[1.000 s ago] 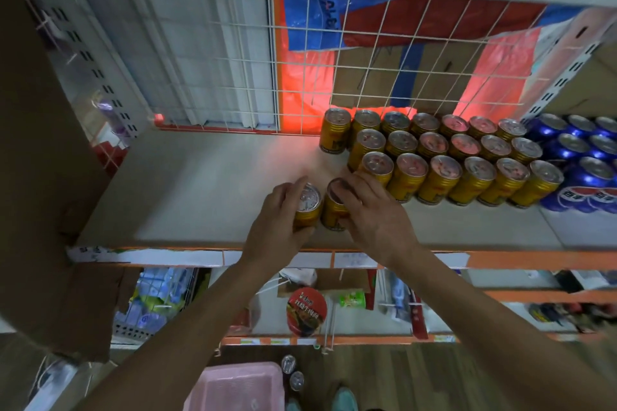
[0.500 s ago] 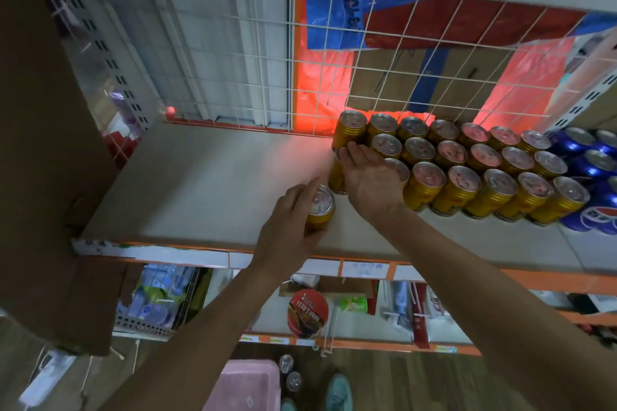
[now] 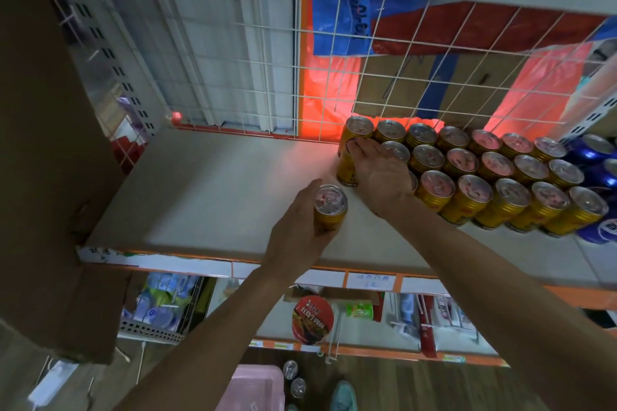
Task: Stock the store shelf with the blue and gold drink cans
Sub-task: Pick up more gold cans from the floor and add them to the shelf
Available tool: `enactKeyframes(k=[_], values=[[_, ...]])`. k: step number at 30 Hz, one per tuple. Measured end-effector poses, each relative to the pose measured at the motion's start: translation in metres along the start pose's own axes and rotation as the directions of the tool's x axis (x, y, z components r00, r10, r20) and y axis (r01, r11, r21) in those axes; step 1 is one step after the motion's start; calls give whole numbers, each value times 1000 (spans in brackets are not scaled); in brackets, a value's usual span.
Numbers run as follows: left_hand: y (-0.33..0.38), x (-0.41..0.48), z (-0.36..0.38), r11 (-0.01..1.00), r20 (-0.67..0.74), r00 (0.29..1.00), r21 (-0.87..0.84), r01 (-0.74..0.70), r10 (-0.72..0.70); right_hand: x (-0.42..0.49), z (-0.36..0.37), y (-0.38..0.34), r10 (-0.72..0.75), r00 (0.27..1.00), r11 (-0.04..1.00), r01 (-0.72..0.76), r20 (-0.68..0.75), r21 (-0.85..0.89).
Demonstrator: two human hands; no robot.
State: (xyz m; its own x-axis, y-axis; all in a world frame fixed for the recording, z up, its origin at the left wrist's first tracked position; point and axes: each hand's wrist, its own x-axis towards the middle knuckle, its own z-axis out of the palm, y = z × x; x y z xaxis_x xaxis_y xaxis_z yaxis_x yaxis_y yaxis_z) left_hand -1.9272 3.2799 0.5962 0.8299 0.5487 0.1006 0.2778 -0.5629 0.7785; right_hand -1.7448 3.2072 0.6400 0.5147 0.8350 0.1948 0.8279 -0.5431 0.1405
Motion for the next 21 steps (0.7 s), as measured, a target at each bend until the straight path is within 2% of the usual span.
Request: enactKeyframes(k=[2,5,8,12,17,21], values=[[3,6,2,1000,0,1000,-7,-13,13,-8,-7,8,14,1000,997,-14,11,71],[8,17,8,998,4,998,-7,-63,63,-21,-19,20,26,999,996,-27,19,81],[12,33,20,995,15,995,-23,-98,99,-40,-30,27,-5,1000,998,6,-21,62],[13,51,39,993,-30,993,-25,-115,114,-68,-39,31,26,996,1000,-24,-90,14],[14,61,49,993,-44,993,-15,-115,114,-107,-36,34,65,989,995,-54,-136,82],[13,61,49,992,-13,992,2,-126,126,-138,-36,30,95,991,991,-86,-90,103]])
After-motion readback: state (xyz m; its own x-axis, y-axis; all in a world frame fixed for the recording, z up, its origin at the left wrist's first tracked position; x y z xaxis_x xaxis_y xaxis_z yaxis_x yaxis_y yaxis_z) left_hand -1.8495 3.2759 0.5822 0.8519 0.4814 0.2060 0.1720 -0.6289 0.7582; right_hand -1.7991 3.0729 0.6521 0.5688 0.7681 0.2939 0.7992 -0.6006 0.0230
